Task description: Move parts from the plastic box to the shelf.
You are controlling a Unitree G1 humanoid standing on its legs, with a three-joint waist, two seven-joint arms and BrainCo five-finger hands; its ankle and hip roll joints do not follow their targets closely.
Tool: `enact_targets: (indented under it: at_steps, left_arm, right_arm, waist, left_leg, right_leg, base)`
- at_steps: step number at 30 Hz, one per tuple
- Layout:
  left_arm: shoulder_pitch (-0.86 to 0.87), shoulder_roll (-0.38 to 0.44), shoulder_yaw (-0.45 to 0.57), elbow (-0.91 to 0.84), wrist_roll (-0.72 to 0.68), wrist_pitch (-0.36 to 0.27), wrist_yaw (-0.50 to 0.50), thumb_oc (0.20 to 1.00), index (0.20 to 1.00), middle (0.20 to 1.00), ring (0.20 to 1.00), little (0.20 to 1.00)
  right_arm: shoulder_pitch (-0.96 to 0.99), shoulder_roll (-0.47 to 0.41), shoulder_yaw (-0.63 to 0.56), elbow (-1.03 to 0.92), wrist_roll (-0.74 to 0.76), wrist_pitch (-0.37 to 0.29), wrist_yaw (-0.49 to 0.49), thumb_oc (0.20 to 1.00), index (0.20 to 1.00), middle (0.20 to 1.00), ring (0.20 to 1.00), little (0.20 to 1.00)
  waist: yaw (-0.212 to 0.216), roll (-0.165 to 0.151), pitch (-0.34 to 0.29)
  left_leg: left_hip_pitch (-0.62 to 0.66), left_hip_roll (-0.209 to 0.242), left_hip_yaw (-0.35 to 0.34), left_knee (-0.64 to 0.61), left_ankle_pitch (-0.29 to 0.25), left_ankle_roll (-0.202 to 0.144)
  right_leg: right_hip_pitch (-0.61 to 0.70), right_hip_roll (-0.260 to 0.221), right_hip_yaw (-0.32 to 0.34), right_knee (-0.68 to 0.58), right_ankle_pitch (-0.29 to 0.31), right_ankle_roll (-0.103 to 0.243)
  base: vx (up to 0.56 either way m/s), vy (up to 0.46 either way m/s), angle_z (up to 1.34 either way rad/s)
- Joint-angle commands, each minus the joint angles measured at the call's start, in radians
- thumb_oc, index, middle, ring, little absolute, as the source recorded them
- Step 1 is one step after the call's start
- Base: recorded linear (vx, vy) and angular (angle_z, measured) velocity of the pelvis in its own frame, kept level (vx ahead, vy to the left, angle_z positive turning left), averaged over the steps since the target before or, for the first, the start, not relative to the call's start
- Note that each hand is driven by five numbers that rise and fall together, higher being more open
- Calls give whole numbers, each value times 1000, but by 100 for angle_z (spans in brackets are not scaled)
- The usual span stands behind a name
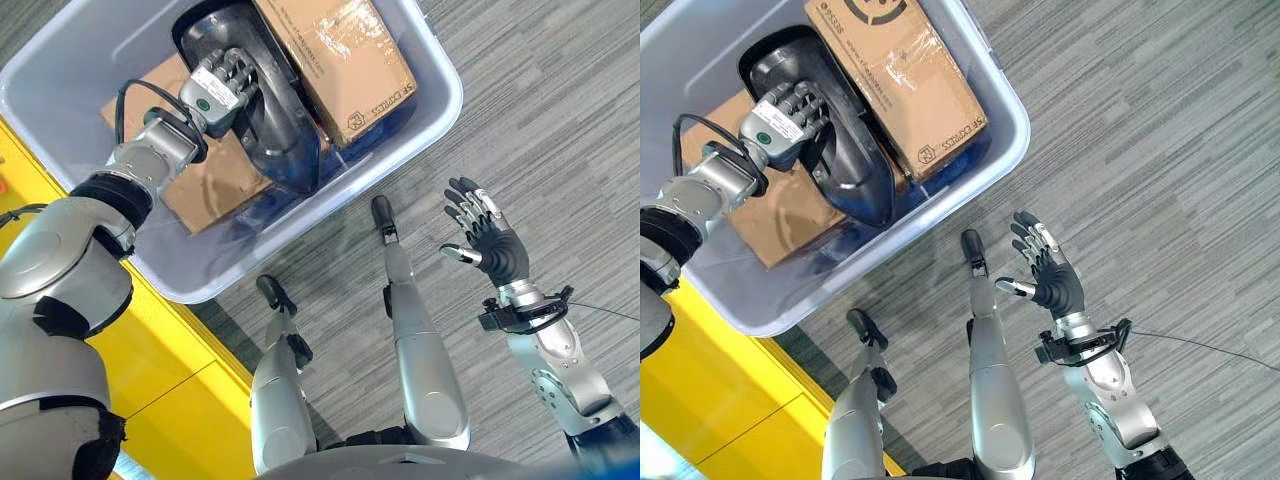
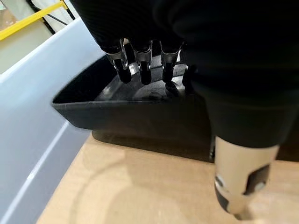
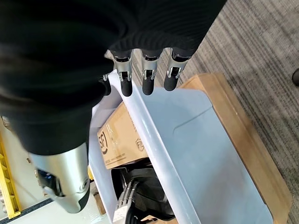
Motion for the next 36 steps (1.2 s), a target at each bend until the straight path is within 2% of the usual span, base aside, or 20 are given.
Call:
enact_targets:
  at_steps: [1, 3, 5, 6, 8, 10, 13, 14, 18, 20, 21, 22, 26, 29, 35, 36]
  left_arm:
    - [-132, 74, 37, 59, -43, 31, -9, 1000, 1000, 1000, 1000, 1000]
    - [-153, 14, 85, 115, -120, 48, -46, 1000, 1000, 1000, 1000, 1000]
    - [-159, -2, 111, 126, -151, 49, -45, 1000, 1000, 1000, 1000, 1000]
    - [-167, -38, 171, 160, -232, 54, -52, 1000, 1000, 1000, 1000, 1000]
    - [-180, -66, 210, 186, -287, 57, -54, 1000, 1000, 1000, 1000, 1000]
    - [-185, -75, 220, 199, -308, 59, -53, 1000, 1000, 1000, 1000, 1000]
    - [-168, -121, 340, 261, -499, 64, -69, 1000, 1000, 1000, 1000, 1000]
    - [-167, -121, 342, 261, -501, 64, -68, 1000, 1000, 1000, 1000, 1000]
    - [-121, -165, 494, 303, -732, 50, -79, 1000, 1000, 1000, 1000, 1000]
    - [-103, -175, 520, 303, -774, 43, -87, 1000, 1000, 1000, 1000, 1000]
    - [-73, -200, 555, 293, -846, 31, -92, 1000, 1000, 1000, 1000, 1000]
    - [-72, -200, 556, 292, -846, 31, -92, 1000, 1000, 1000, 1000, 1000]
    - [30, -249, 634, 244, -1017, -1, -106, 1000, 1000, 1000, 1000, 1000]
    - [145, -297, 712, 177, -1219, -35, -130, 1000, 1000, 1000, 1000, 1000]
    - [304, -342, 740, -26, -1481, -101, -151, 1000, 1000, 1000, 1000, 1000]
    - [307, -342, 740, -28, -1481, -101, -151, 1000, 1000, 1000, 1000, 1000]
  right_arm:
    - [-38, -7, -67, -58, 36, -61, 1, 1000, 1000, 1000, 1000, 1000]
    - [-29, 11, -68, -60, 37, -44, 11, 1000, 1000, 1000, 1000, 1000]
    - [-23, 14, -69, -62, 37, -40, 16, 1000, 1000, 1000, 1000, 1000]
    - [-12, 25, -66, -72, 40, -33, 30, 1000, 1000, 1000, 1000, 1000]
    - [0, 36, -60, -74, 46, -30, 39, 1000, 1000, 1000, 1000, 1000]
    - [4, 40, -56, -73, 55, -29, 45, 1000, 1000, 1000, 1000, 1000]
    - [17, 50, -51, -75, 80, -18, 55, 1000, 1000, 1000, 1000, 1000]
    - [18, 48, -51, -75, 80, -18, 55, 1000, 1000, 1000, 1000, 1000]
    - [42, 75, -40, -58, 99, -2, 57, 1000, 1000, 1000, 1000, 1000]
    - [45, 78, -36, -57, 104, -1, 57, 1000, 1000, 1000, 1000, 1000]
    - [52, 86, -29, -54, 113, 4, 56, 1000, 1000, 1000, 1000, 1000]
    - [52, 86, -29, -54, 114, 4, 56, 1000, 1000, 1000, 1000, 1000]
    - [45, 93, -21, -47, 105, 12, 36, 1000, 1000, 1000, 1000, 1000]
    - [30, 94, -12, -28, 96, 23, 7, 1000, 1000, 1000, 1000, 1000]
    - [-2, 88, 12, -22, 81, 36, -37, 1000, 1000, 1000, 1000, 1000]
    - [-1, 88, 13, -22, 81, 36, -37, 1000, 1000, 1000, 1000, 1000]
  waist:
    - [-51, 2, 50]
    - [-57, -5, 50]
    - [-58, -5, 50]
    - [-61, -13, 50]
    - [-64, -16, 50]
    - [-65, -19, 50]
    - [-61, -23, 50]
    - [-62, -21, 50]
    - [-55, -18, 48]
    - [-55, -16, 45]
    - [-50, -14, 43]
    - [-51, -14, 43]
    - [-36, -8, 39]
    - [-25, 2, 40]
    - [-7, 13, 43]
    - [-7, 13, 43]
  left_leg:
    - [-92, 38, -43, 160, -52, 8]
    - [-118, 41, -42, 166, -53, 9]
    - [-122, 42, -43, 167, -52, 10]
    - [-129, 43, -45, 173, -52, 11]
    - [-133, 43, -48, 177, -53, 12]
    - [-136, 46, -50, 181, -54, 12]
    - [-141, 46, -60, 186, -52, 12]
    - [-142, 47, -60, 187, -53, 12]
    - [-138, 41, -74, 193, -53, 15]
    - [-137, 40, -75, 195, -54, 16]
    - [-134, 37, -78, 197, -55, 16]
    - [-134, 37, -78, 197, -55, 16]
    - [-114, 33, -82, 197, -55, 17]
    - [-81, 27, -85, 185, -50, 16]
    - [-38, 17, -89, 170, -43, 17]
    - [-36, 17, -89, 170, -43, 17]
  right_leg:
    - [-32, -59, -12, 217, -190, 94]
    - [-53, -55, -15, 218, -189, 92]
    - [-58, -53, -16, 220, -189, 91]
    - [-65, -51, -18, 224, -190, 88]
    - [-68, -46, -18, 228, -192, 86]
    - [-69, -45, -19, 231, -194, 84]
    - [-68, -43, -22, 234, -193, 79]
    - [-67, -43, -22, 234, -194, 79]
    - [-54, -42, -26, 235, -195, 69]
    - [-52, -41, -27, 237, -195, 67]
    - [-46, -42, -27, 238, -195, 65]
    - [-46, -42, -28, 237, -195, 65]
    - [-12, -46, -30, 233, -194, 62]
    - [25, -54, -37, 227, -193, 59]
    - [77, -67, -45, 210, -188, 57]
    - [79, -67, -46, 210, -188, 57]
  base:
    - [0, 0, 0]
    - [0, -18, 1]
    - [-1, -15, 2]
    - [-1, -22, 5]
    - [-1, -18, 2]
    - [-5, -15, 0]
    - [-15, -43, -1]
    - [-13, -34, -2]
    - [-8, -17, 0]
    - [-6, -8, 2]
    - [-12, -16, 5]
    - [-19, -12, 6]
    - [-21, 0, 6]
    - [0, 0, 0]
    - [-1, 3, 1]
    - [-10, 23, 7]
